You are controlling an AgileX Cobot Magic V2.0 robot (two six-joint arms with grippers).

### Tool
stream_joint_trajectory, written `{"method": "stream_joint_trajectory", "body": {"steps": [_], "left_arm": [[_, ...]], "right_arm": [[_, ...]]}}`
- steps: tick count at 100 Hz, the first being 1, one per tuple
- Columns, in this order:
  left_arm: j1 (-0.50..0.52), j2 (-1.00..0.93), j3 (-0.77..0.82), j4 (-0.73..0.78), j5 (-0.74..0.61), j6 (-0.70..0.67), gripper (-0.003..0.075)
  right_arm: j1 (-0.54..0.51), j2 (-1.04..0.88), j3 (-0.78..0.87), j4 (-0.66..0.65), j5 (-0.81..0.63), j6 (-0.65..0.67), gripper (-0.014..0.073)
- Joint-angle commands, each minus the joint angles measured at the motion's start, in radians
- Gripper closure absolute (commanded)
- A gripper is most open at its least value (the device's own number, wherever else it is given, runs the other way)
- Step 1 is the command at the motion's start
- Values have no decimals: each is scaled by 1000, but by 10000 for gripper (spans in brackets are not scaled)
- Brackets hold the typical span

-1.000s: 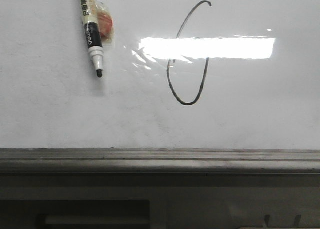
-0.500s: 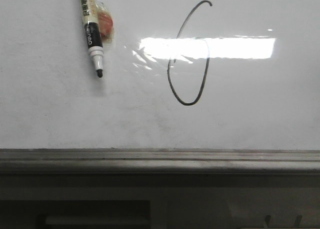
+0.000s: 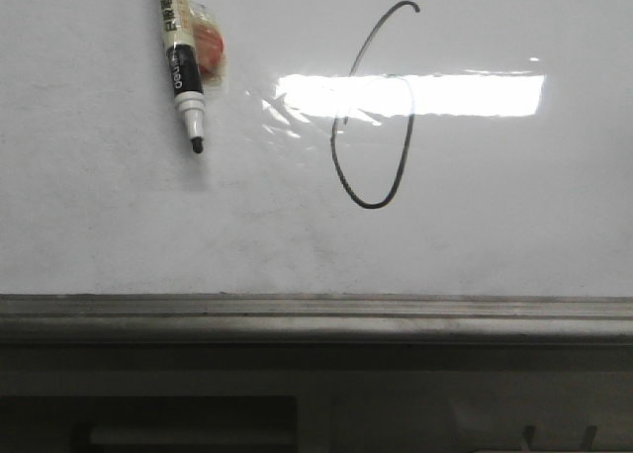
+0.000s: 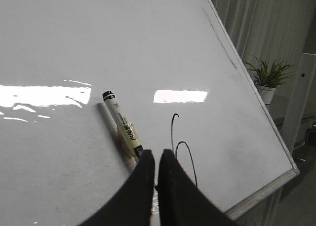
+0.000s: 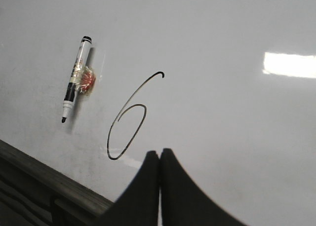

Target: Write number 6 on whiteboard

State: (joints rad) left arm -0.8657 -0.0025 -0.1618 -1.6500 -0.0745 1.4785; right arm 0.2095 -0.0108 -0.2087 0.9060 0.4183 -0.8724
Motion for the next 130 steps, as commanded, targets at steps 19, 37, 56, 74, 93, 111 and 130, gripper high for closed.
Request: {"method": "stream_joint_trajectory", "body": {"steps": [19, 37, 56, 74, 93, 111, 130], "left_arm": [[0, 12, -25, 0, 8, 2, 740], [0, 12, -22, 35, 9, 2, 740], [29, 34, -5, 697, 20, -431, 740], [226, 82, 0, 1215, 28, -957, 740], [520, 73, 40, 1385, 35, -1124, 740], [701, 8, 133, 1523, 7, -1288, 740], [760, -34, 203, 1603, 12, -1341, 740]], "right_arm": [[-6, -16, -25, 18, -59, -13, 645], [-6, -16, -25, 18, -59, -13, 645], [-6, -16, -25, 18, -59, -13, 645], [-6, -16, -25, 18, -59, -13, 645], [-6, -16, -25, 18, -59, -13, 645], [-6, -16, -25, 18, -59, -13, 645], [-6, -13, -25, 18, -61, -13, 645]]}}
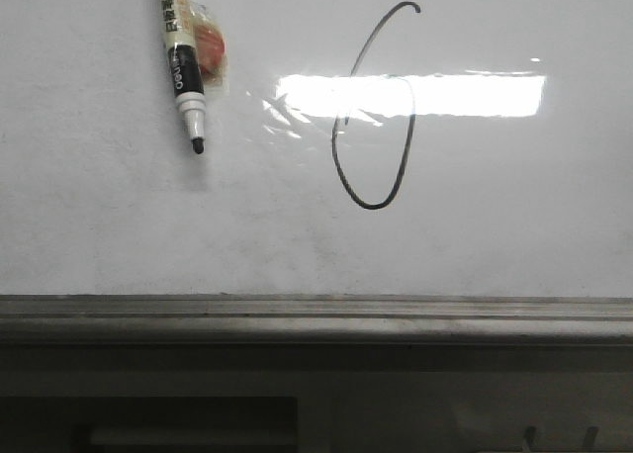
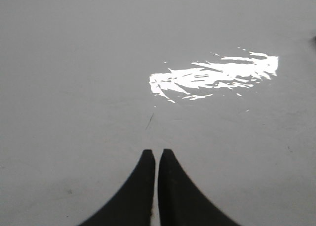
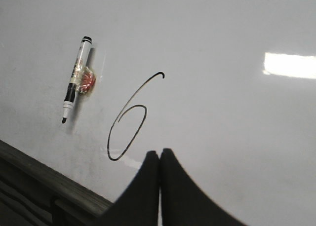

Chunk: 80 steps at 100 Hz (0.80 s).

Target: Write number 6 on whiteboard

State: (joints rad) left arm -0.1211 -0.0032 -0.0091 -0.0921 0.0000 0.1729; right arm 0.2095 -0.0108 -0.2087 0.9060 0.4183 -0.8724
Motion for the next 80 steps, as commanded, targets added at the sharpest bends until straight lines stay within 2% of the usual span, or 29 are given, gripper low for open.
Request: {"method": "stream_joint_trajectory", "body": {"steps": [1, 37, 80], "left_arm": [[16, -33, 51, 50, -62, -35, 740], [-26, -33, 51, 56, -62, -35, 740], [-29, -33, 49, 35, -15, -35, 740]], "right_arm": [[-6, -13, -25, 18, -64, -13, 645], [-6, -13, -25, 18, -68, -13, 645], [-6, -13, -25, 18, -68, -13, 645]]}}
